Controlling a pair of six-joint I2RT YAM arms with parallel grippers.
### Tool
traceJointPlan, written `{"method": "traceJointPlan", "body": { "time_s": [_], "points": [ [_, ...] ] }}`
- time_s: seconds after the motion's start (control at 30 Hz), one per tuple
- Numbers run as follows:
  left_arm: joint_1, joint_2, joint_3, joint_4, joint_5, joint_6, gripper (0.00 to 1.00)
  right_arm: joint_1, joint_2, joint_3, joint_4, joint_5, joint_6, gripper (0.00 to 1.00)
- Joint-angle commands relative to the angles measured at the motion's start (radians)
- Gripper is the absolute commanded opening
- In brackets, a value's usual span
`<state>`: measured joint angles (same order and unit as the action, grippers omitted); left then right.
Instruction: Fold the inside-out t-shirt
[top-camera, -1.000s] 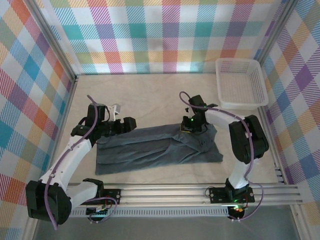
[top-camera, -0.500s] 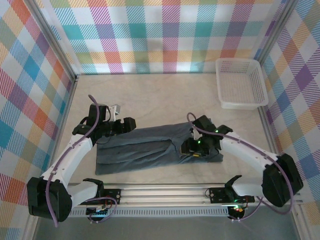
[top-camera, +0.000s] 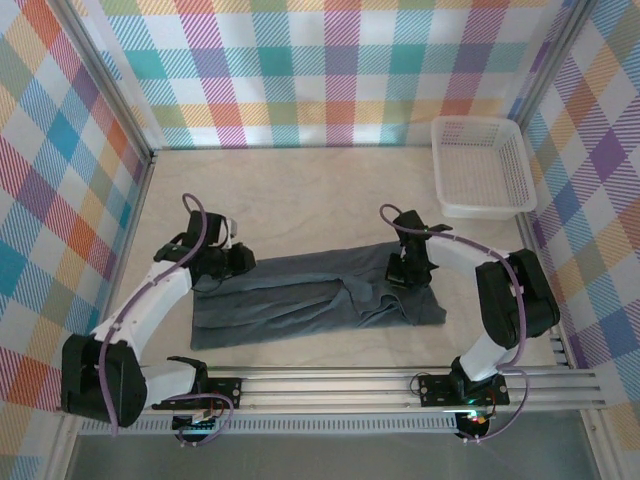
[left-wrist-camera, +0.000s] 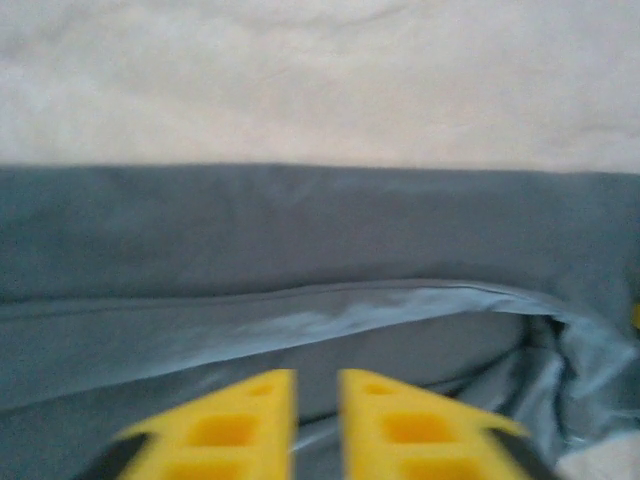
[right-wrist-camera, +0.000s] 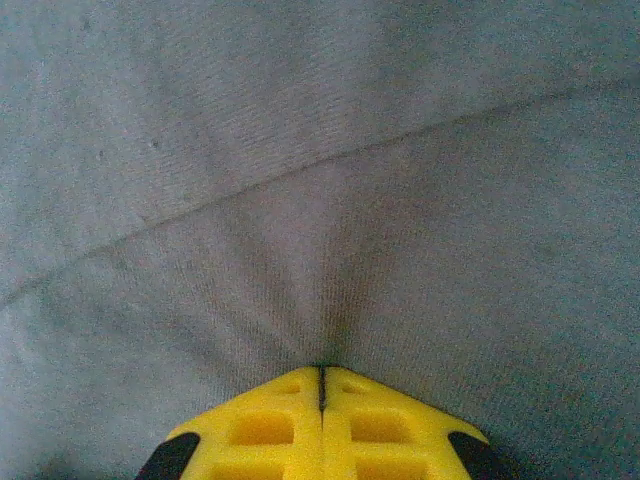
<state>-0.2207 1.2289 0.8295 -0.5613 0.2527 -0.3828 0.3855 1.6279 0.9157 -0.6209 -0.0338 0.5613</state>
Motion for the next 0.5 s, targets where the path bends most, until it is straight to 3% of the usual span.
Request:
{"method": "traceJointPlan", "body": {
  "time_s": [0.0, 0.27, 0.47],
  "points": [
    [-0.037, 0.098, 0.033, -0.078, -0.131, -0.087, 0.00, 0.004, -0.022, -0.006, 0.004, -0.028, -0.013, 0.00],
    [-0.069, 0.349, 0.126, -0.087, -0.315, -0.249, 0.00, 0.004, 0.086, 0.078, -0.025, -0.030, -0.047, 0.00],
    [-0.069, 0.542, 0.214, -0.051, -0.338, -0.294, 0.00, 0.004, 0.147, 0.104, -0.032, -0.065, -0.086, 0.00]
  ]
}}
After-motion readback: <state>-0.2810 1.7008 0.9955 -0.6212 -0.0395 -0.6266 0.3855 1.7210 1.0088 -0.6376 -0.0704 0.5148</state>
